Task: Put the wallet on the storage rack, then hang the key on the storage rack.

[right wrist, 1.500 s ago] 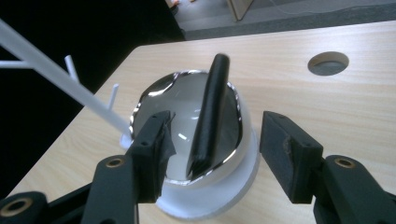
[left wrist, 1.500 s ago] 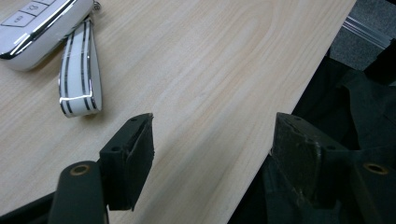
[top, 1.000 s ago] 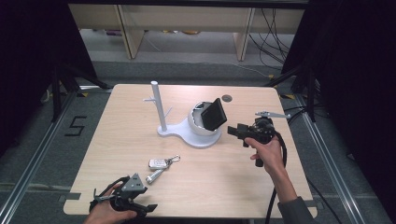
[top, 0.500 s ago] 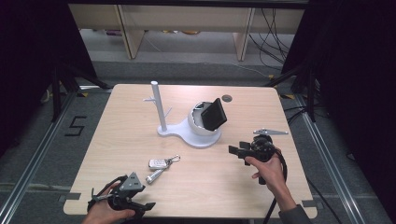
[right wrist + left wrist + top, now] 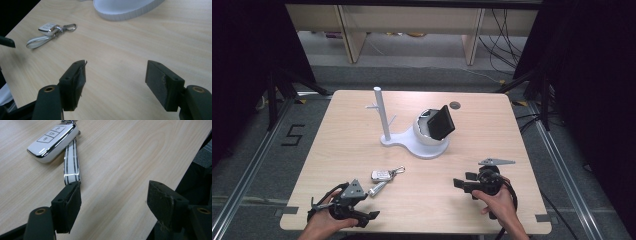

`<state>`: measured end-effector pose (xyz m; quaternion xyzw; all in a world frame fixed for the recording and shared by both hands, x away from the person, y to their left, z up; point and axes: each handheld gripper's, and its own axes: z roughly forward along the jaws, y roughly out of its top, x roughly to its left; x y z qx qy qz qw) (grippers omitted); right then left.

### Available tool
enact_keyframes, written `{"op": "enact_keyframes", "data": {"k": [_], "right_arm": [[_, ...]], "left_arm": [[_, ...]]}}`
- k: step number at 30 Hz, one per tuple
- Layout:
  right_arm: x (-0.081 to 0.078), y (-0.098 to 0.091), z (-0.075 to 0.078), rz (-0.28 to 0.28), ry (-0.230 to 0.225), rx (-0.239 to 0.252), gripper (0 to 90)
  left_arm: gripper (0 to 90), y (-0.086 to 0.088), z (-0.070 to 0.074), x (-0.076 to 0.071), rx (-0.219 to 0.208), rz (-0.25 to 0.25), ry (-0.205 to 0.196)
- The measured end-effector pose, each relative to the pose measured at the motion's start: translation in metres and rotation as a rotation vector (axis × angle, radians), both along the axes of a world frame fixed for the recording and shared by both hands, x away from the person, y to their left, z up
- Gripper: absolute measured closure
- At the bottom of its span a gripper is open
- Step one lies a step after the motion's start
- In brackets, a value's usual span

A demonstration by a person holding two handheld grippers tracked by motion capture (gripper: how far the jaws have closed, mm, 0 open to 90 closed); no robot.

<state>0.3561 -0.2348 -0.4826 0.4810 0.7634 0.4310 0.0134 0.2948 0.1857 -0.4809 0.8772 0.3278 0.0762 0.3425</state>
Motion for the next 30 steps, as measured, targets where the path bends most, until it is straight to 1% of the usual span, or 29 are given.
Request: {"op": "enact_keyframes", "data": {"k": [2,3,4,5,6,7,8,9,10,11,12,13,15,16,17,18,19,20,21,22,23,24,25,26,27,28,29,30], "right_arm": [[-0.005,0.0,-0.002,0.011,0.001,-0.016,33.0],[-0.007,0.0,-0.003,0.015,0.006,-0.019,32.9],[-0.008,0.0,-0.004,0.017,0.006,-0.023,32.7],[-0.012,0.002,-0.004,0.006,0.036,-0.002,32.4],[-0.012,0.0,-0.006,0.028,0.009,-0.021,32.2],[-0.013,0.0,-0.007,0.027,0.012,-0.025,32.2],[-0.015,0.001,-0.007,0.026,0.011,-0.033,32.2],[-0.016,0.001,-0.007,0.036,0.005,-0.033,32.2],[-0.017,0.001,-0.007,0.03,0.005,-0.047,32.2],[-0.018,0.002,-0.007,0.043,0.005,-0.032,32.2],[-0.019,0.002,-0.007,0.045,0.004,-0.034,32.2],[-0.019,0.002,-0.007,0.051,0.005,-0.032,32.2],[-0.02,0.003,-0.007,0.051,0.003,-0.035,32.2],[-0.021,0.003,-0.007,0.046,0.013,-0.029,32.2],[-0.021,0.002,-0.007,0.049,-0.002,-0.049,32.2],[-0.022,0.004,-0.008,0.037,0.025,-0.022,32.2],[-0.021,0.004,-0.009,0.035,0.028,-0.026,32.2],[-0.022,0.003,-0.009,0.044,0.028,-0.011,32.2],[-0.021,0.0,-0.009,0.05,0.001,-0.037,32.2],[-0.022,0.002,-0.009,0.048,0.024,-0.008,32.2],[-0.021,0.0,-0.009,0.056,0.0,-0.031,32.2],[-0.021,0.0,-0.009,0.059,0.006,-0.018,32.2],[-0.021,0.0,-0.008,0.056,0.003,-0.019,32.2],[-0.021,0.001,-0.008,0.056,0.006,-0.02,32.2],[-0.021,0.001,-0.009,0.06,0.006,-0.01,32.2],[-0.022,0.002,-0.008,0.06,0.004,-0.025,32.2],[-0.022,0.002,-0.008,0.063,0.008,-0.026,32.2],[-0.023,0.003,-0.008,0.063,0.011,-0.027,32.2]], "left_arm": [[27.3,-0.001,0.002,0.003,0.004,-0.003,-0.004],[27.2,-0.002,0.004,0.006,0.008,0.002,-0.016],[27.1,-0.003,0.005,0.008,0.004,-0.002,-0.016],[27.1,-0.004,0.006,0.011,0.007,-0.003,-0.017],[27.0,-0.006,0.007,0.013,0.007,0.005,-0.022],[26.9,-0.007,0.008,0.017,0.015,0.008,-0.03],[26.9,-0.009,0.009,0.021,0.014,0.021,-0.036],[26.9,-0.01,0.01,0.025,0.022,0.023,-0.041],[26.9,-0.012,0.012,0.029,0.025,0.021,-0.043],[26.9,-0.014,0.013,0.033,0.021,0.025,-0.047],[26.9,-0.014,0.013,0.033,0.021,0.025,-0.047],[26.9,-0.019,0.015,0.041,0.025,0.03,-0.048],[26.9,-0.024,0.017,0.049,0.054,0.014,-0.052],[26.9,-0.026,0.017,0.052,0.064,0.004,-0.055],[26.9,-0.029,0.017,0.055,0.065,0.011,-0.048],[27.1,-0.031,0.017,0.059,0.072,0.009,-0.042],[27.1,-0.033,0.016,0.063,0.082,-0.003,-0.044],[27.1,-0.035,0.016,0.067,0.098,-0.011,-0.035],[27.2,-0.037,0.016,0.071,0.101,-0.002,-0.033],[27.2,-0.037,0.016,0.071,0.101,-0.002,-0.033],[27.3,-0.04,0.016,0.078,0.117,-0.003,-0.024],[27.3,-0.041,0.016,0.082,0.118,-0.002,-0.023],[27.5,-0.043,0.015,0.085,0.123,0.0,-0.017],[27.6,-0.045,0.015,0.088,0.135,-0.006,-0.018],[27.8,-0.047,0.015,0.09,0.145,-0.007,-0.014],[27.9,-0.048,0.015,0.093,0.157,-0.011,-0.007],[27.9,-0.048,0.015,0.093,0.157,-0.011,-0.007],[28.0,-0.052,0.013,0.098,0.174,-0.015,0.004]]}}
